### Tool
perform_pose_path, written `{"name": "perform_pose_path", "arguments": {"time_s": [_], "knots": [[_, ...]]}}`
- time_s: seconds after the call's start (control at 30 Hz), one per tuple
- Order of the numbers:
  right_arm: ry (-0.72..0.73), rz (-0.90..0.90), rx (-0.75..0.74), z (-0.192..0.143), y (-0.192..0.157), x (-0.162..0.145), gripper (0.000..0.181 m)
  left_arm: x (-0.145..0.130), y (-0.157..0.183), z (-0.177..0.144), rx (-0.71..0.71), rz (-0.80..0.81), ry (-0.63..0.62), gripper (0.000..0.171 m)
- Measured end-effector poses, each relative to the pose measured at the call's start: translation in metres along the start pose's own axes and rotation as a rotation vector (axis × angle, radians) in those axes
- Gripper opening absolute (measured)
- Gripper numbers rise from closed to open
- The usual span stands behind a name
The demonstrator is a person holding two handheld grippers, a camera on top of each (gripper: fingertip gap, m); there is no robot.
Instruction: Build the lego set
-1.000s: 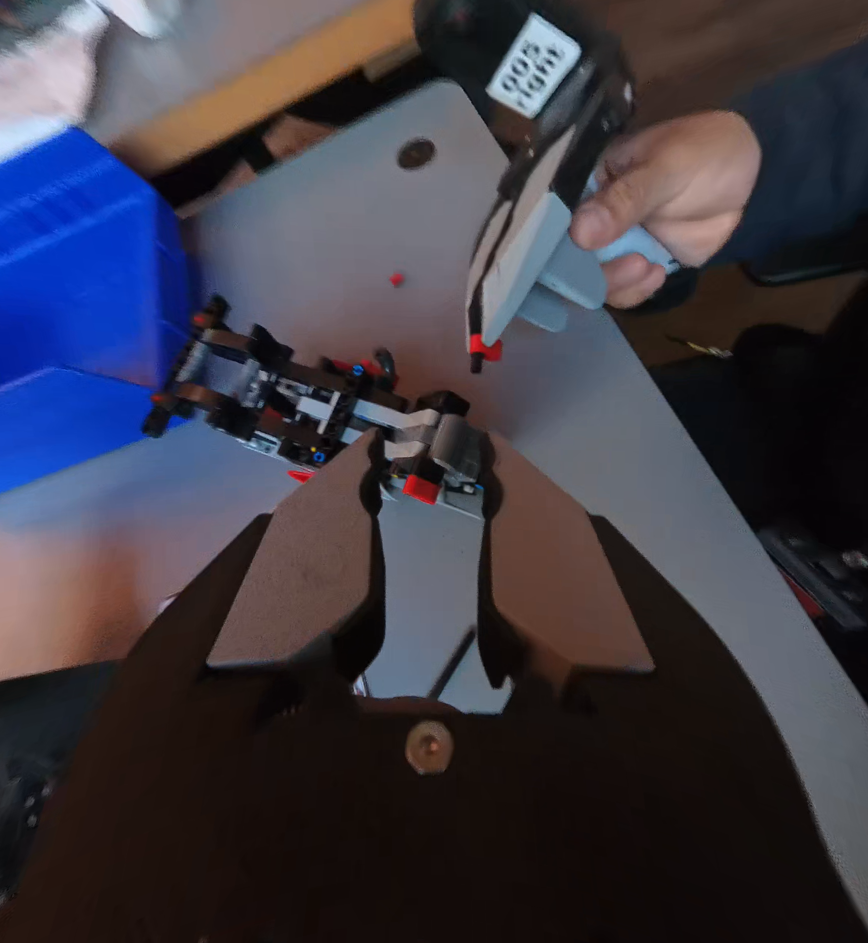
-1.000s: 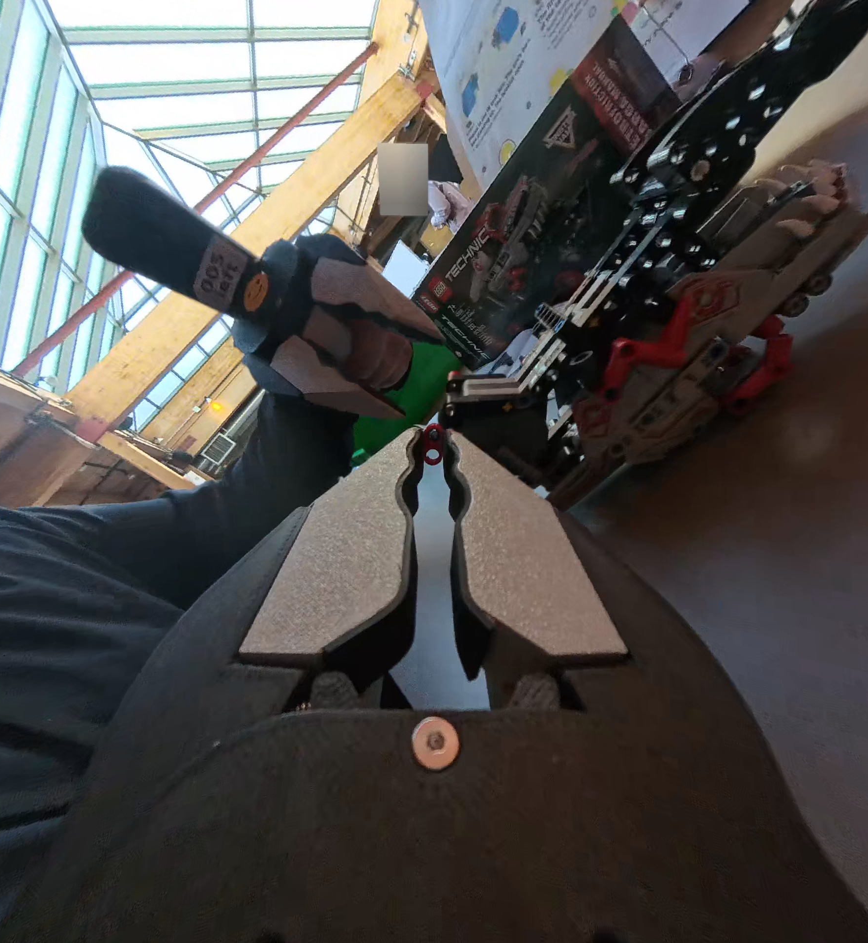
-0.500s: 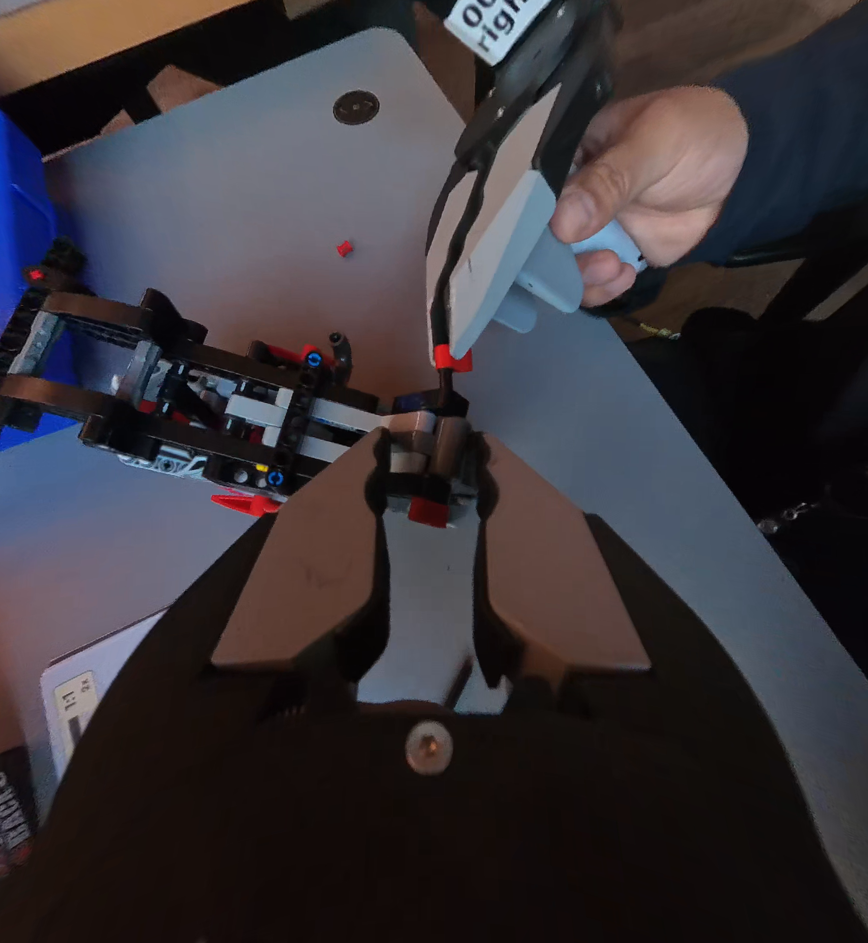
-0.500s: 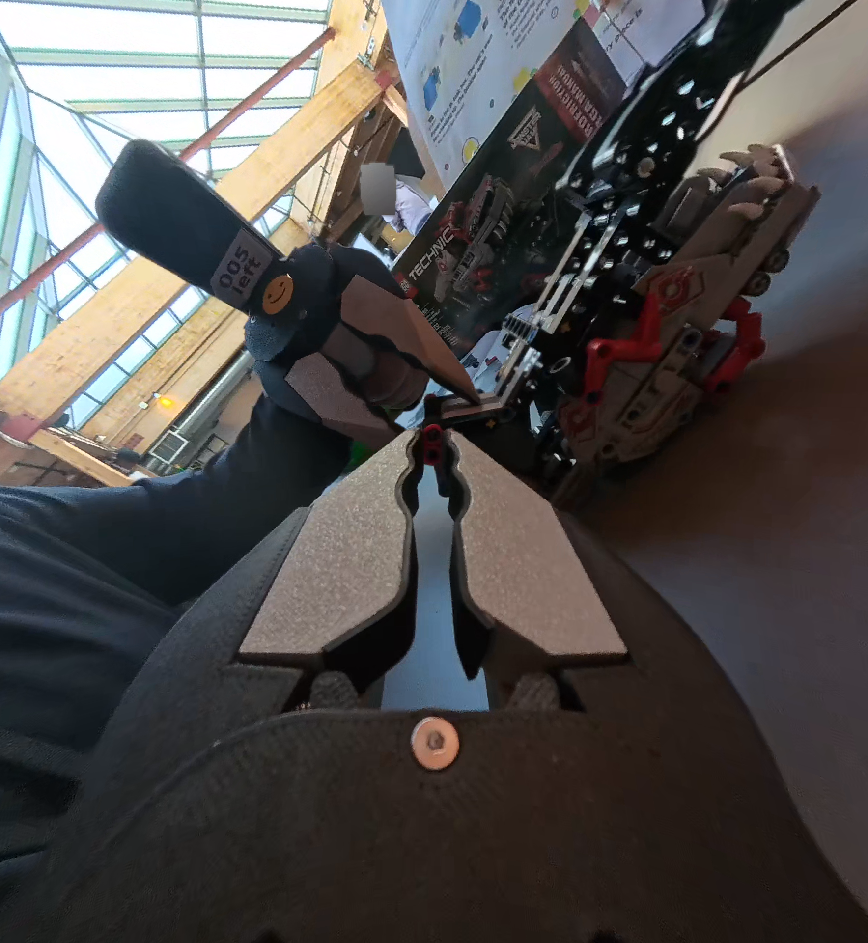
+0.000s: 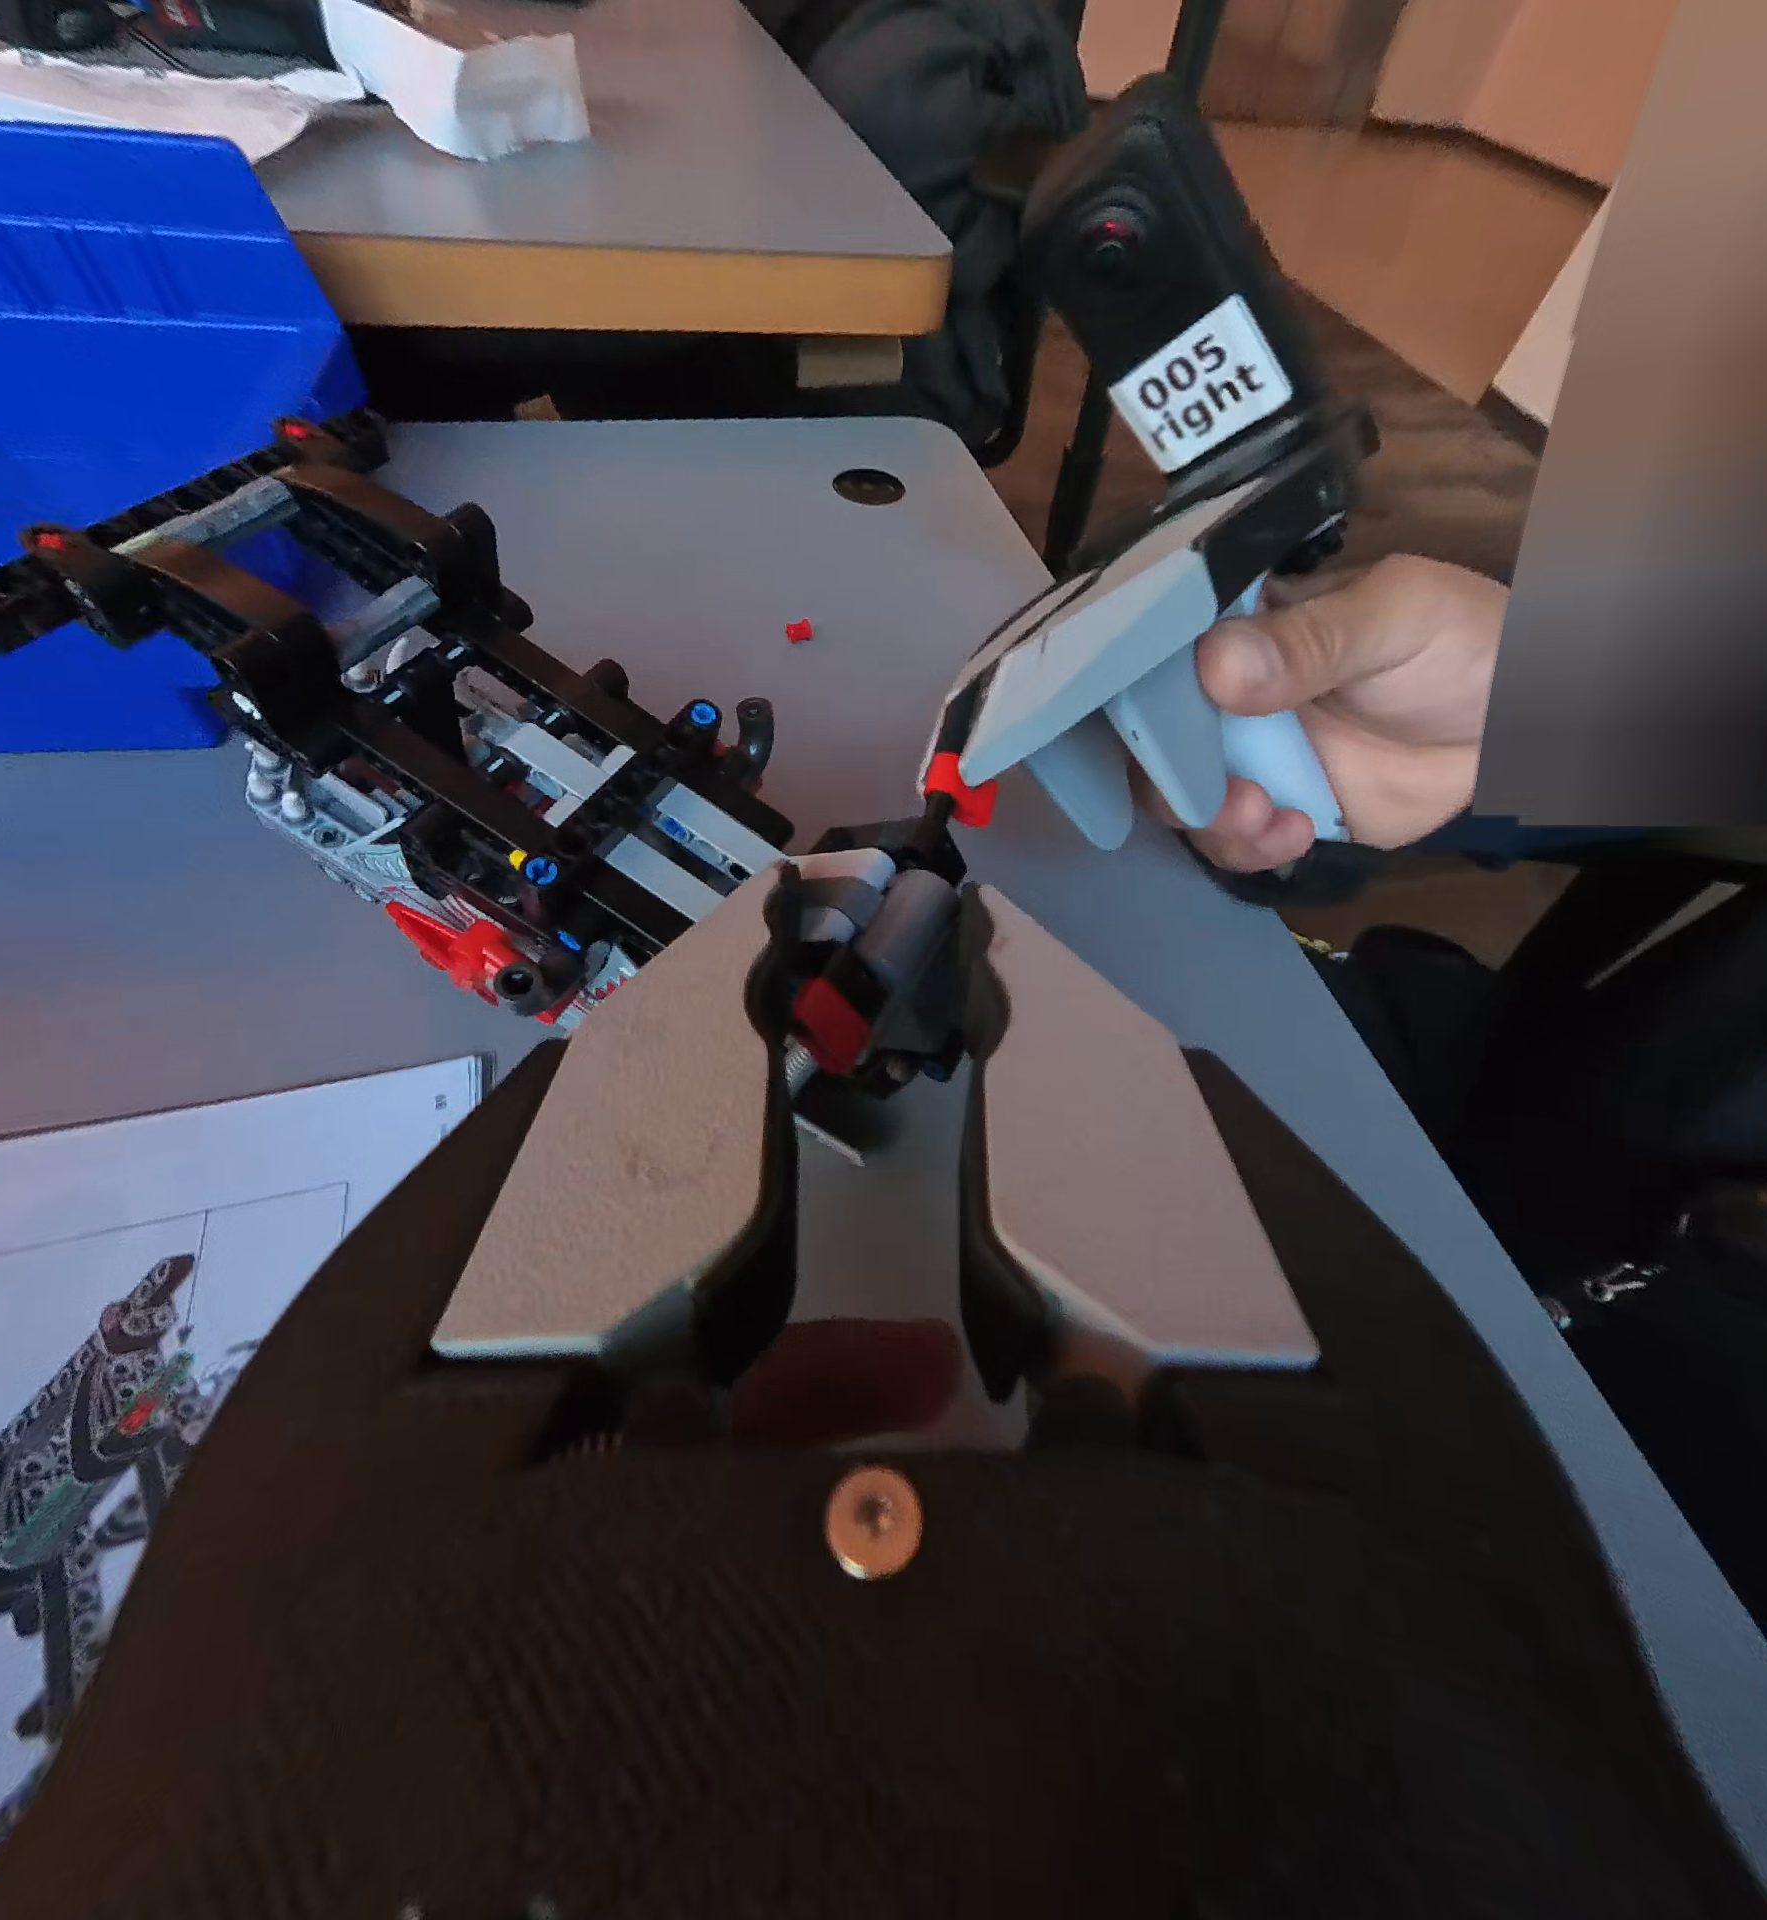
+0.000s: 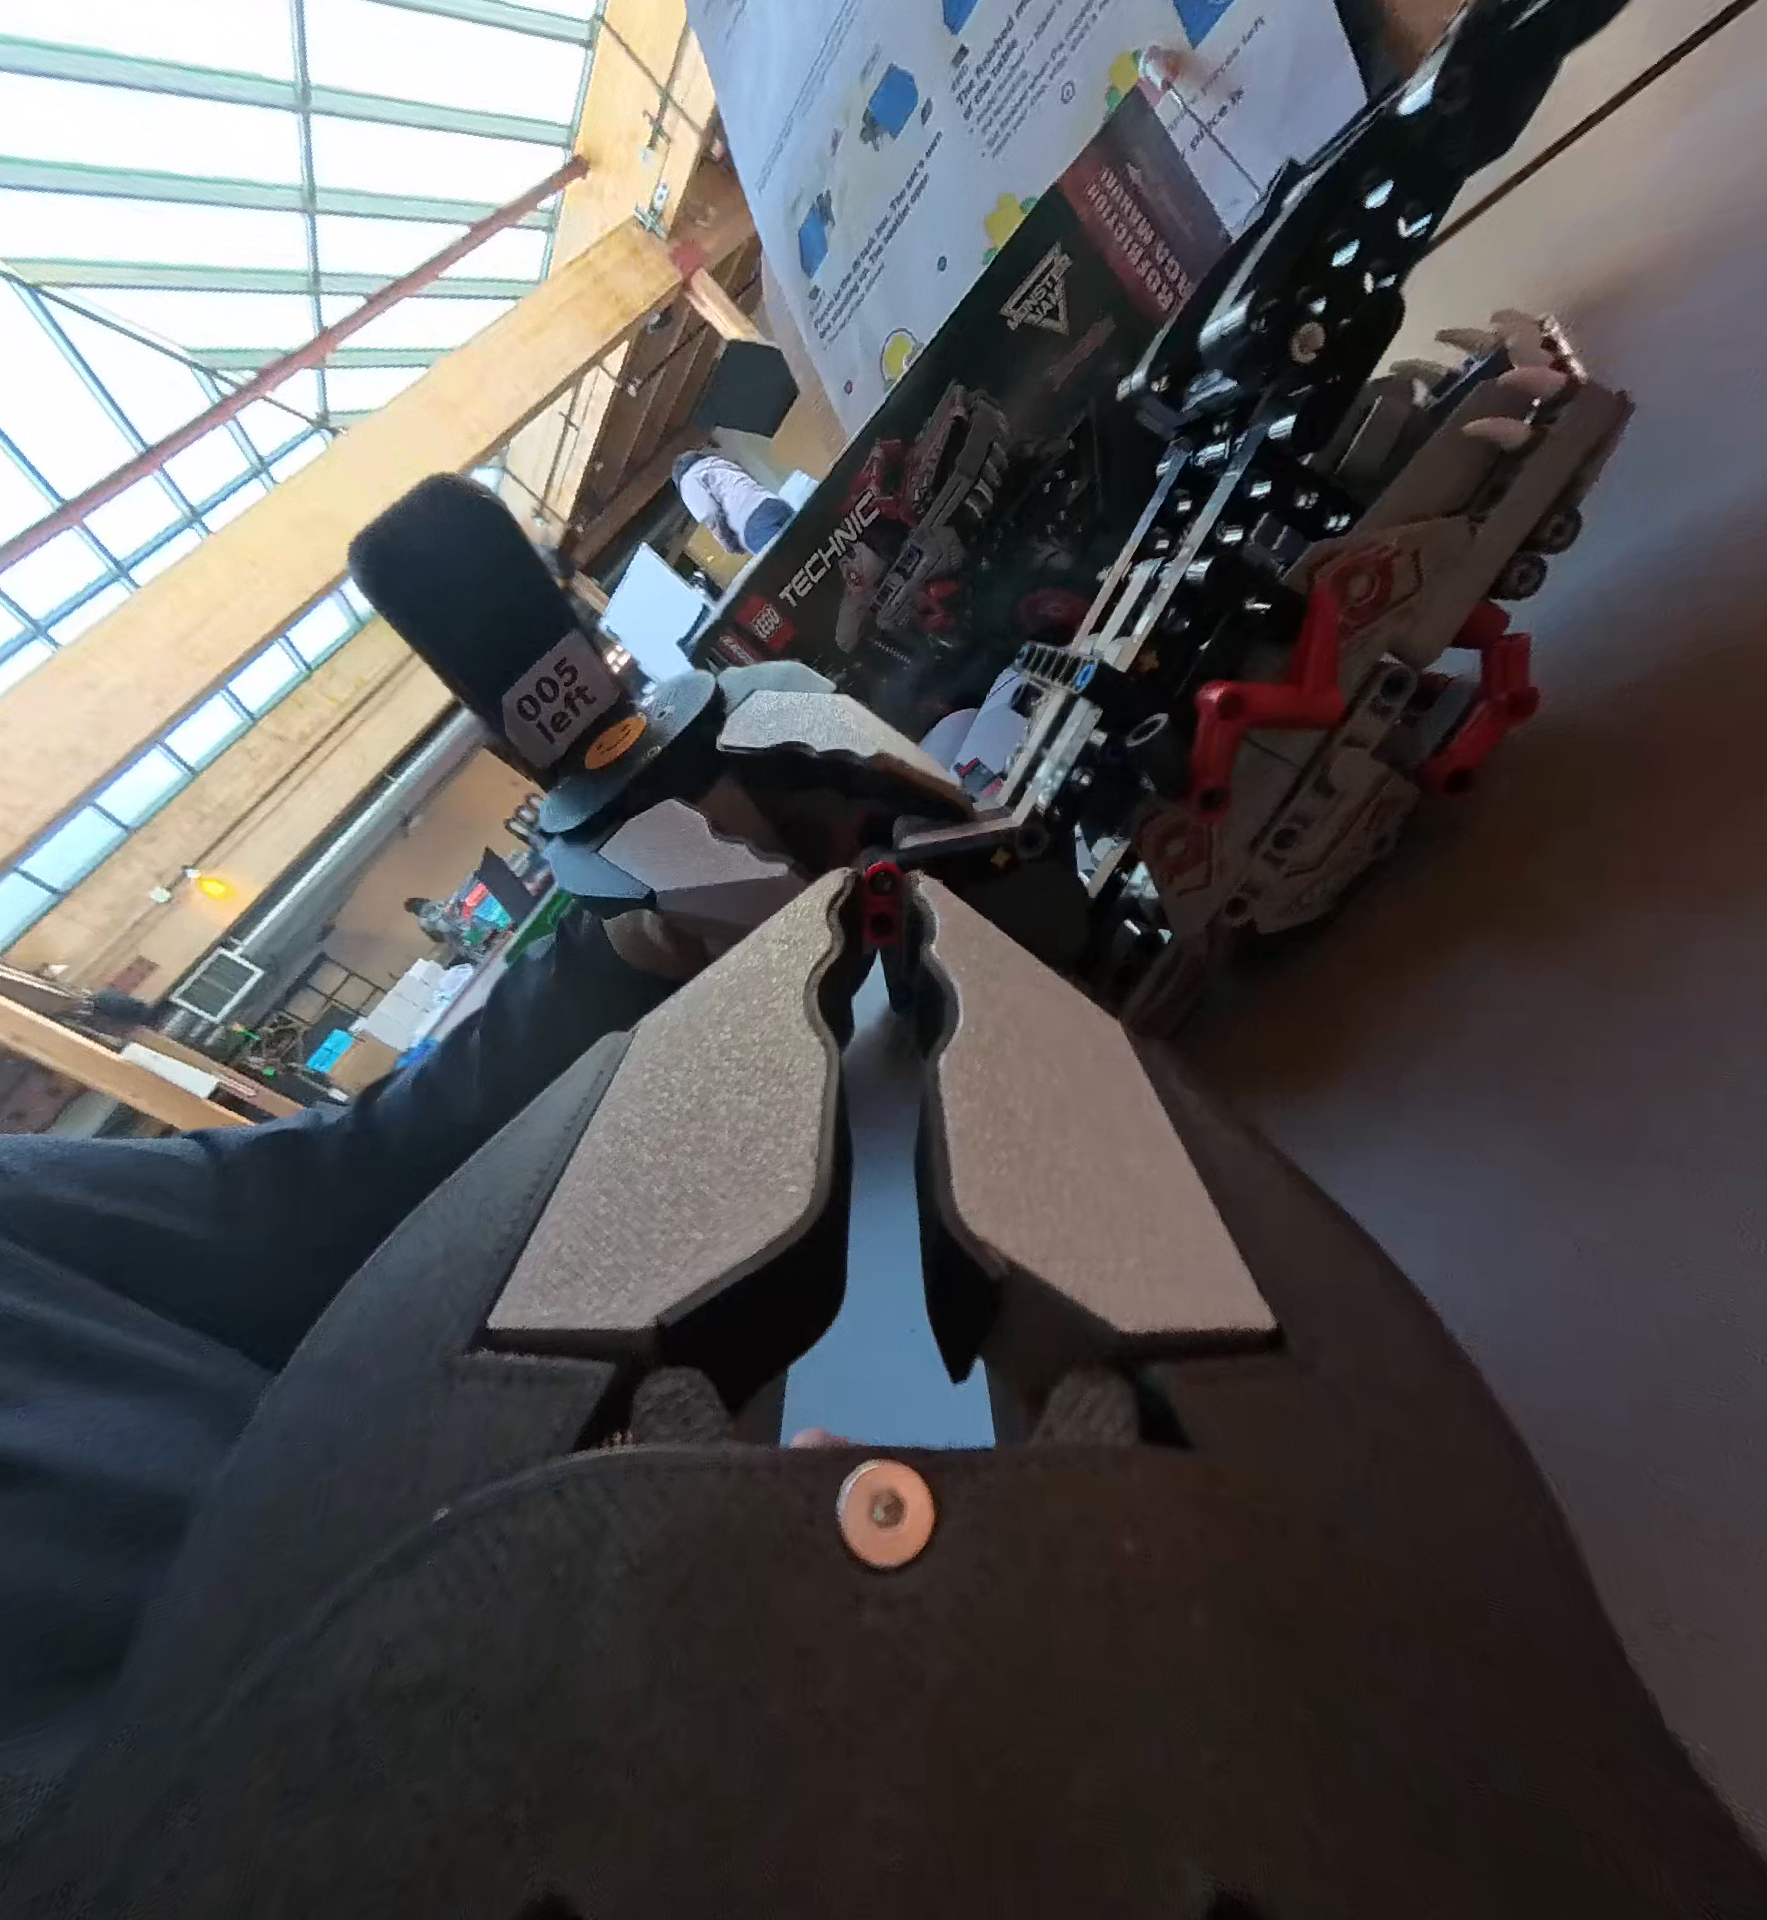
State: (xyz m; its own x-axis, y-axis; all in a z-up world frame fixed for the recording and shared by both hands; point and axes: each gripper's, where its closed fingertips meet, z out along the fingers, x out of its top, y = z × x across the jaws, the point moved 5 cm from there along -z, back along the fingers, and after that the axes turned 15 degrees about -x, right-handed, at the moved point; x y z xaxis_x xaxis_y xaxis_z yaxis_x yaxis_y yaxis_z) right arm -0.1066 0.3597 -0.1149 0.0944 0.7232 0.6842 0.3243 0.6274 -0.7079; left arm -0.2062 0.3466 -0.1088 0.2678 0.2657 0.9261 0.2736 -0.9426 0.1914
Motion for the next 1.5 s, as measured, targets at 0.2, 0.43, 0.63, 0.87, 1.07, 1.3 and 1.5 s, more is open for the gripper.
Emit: {"name": "perform_pose_path", "arguments": {"time_s": [0.2, 0.43, 0.63, 0.87, 1.07, 1.3, 1.5], "knots": [[-0.043, -0.055, -0.053, 0.006, -0.007, -0.011, 0.003, -0.005, 0.001, -0.005, 0.016, -0.051, 0.12, 0.026], [-0.18, -0.21, 0.033, 0.01, -0.007, -0.001, 0.003, -0.005, 0.002, -0.013, -0.047, -0.035, 0.075, 0.026], [-0.333, -0.424, -0.005, 0.006, -0.01, 0.004, 0.003, -0.004, 0.003, -0.008, -0.051, 0.004, 0.025, 0.026], [-0.408, -0.648, -0.042, 0.008, -0.015, 0.01, 0.003, -0.003, 0.002, -0.009, -0.055, 0.009, 0.009, 0.026], [-0.389, -0.754, -0.079, 0.009, -0.016, 0.008, 0.003, -0.004, 0.002, -0.009, -0.063, 0.012, 0.024, 0.026], [-0.292, -0.955, -0.153, 0.01, -0.019, 0.006, 0.003, -0.006, 0.001, -0.01, -0.05, 0.018, 0.047, 0.026], [-0.294, -1.209, -0.136, 0.013, -0.019, 0.008, 0.003, -0.006, 0.001, -0.01, -0.061, 0.004, 0.07, 0.022]]}}
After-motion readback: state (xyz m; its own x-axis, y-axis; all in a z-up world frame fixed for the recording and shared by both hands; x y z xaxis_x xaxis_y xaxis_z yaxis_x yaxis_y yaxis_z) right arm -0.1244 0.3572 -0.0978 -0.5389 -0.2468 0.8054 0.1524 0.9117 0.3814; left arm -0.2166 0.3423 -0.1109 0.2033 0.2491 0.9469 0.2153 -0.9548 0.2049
